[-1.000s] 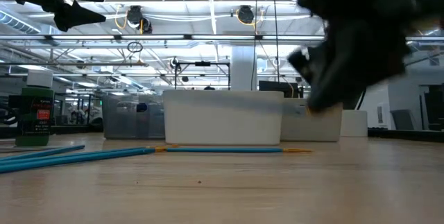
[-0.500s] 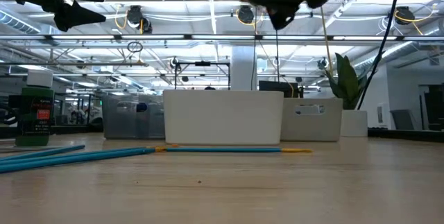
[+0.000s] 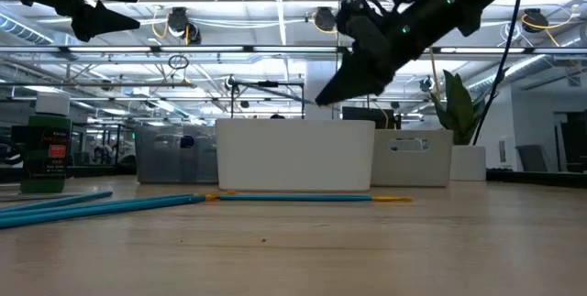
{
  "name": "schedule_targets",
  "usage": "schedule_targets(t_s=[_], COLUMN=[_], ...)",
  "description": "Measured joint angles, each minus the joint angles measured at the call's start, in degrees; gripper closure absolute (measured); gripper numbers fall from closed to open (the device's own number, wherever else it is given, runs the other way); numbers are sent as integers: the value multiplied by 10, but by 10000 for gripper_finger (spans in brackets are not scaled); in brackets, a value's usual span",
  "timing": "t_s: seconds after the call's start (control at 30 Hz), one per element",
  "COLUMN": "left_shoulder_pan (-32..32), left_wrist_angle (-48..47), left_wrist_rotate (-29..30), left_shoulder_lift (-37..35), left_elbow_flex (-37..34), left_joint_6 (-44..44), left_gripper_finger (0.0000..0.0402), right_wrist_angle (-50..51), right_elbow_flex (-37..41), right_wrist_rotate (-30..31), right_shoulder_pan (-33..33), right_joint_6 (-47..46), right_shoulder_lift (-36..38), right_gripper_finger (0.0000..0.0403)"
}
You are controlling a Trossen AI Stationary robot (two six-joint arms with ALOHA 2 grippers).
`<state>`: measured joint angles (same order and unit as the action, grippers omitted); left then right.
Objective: Pick & Place Paint Supplies
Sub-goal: Put the blue paint brush into the white bin
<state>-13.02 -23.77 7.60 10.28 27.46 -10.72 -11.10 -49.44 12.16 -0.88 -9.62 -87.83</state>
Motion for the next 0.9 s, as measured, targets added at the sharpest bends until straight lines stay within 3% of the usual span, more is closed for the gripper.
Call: schedule_targets(t_s=[0.23, 0.67, 0.9], left_shoulder_pan=[0, 0, 0], left_wrist_angle=[0, 0, 0], left_wrist_rotate=[0, 0, 0], left_shoulder_lift=[0, 0, 0], left_elbow_flex=[0, 0, 0], left_joint_6=[0, 0, 0], left_gripper_finger=[78, 78, 78], right_wrist_angle=[-14, -7, -6], right_elbow_flex=[38, 39, 39], right_wrist_rotate=[1, -2, -2], right_shoulder_pan=[-5, -16, -19], right_joint_6=[-84, -96, -109], right_shoulder_lift=[0, 0, 0], right_gripper_finger=[403, 402, 351])
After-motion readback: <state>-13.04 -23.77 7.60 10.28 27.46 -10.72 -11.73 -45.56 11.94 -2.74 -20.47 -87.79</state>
